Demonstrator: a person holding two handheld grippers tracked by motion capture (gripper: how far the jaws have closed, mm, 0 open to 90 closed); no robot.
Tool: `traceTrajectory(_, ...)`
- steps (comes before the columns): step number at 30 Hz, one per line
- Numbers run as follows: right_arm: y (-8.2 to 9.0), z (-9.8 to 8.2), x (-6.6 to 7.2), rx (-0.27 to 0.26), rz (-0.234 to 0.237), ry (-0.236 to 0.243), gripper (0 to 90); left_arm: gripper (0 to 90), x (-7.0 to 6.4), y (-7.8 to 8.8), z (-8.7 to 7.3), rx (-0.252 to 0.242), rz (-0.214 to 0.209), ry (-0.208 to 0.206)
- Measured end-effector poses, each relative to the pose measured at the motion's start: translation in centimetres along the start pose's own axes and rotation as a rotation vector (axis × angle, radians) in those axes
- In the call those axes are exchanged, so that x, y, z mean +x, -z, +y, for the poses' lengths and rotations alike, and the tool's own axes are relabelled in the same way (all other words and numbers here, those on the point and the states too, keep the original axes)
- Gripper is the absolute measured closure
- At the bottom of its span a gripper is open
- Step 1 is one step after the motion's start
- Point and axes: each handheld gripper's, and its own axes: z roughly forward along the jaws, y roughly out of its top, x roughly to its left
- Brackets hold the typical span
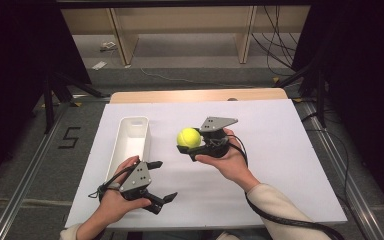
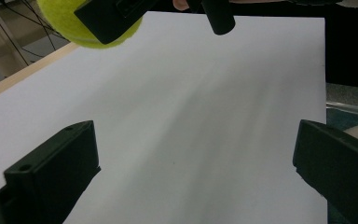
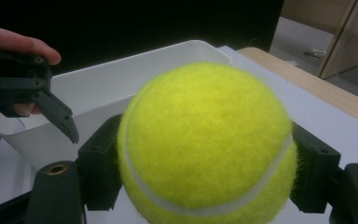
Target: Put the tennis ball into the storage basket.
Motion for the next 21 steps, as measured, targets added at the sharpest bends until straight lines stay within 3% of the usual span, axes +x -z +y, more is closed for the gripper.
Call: traceTrajectory(21,-0.44,0.32,-0.1,-0.003,-0.001,0.0,26.9,0.0,0.05,0.02,0.03,0.001,0.017,-0.007)
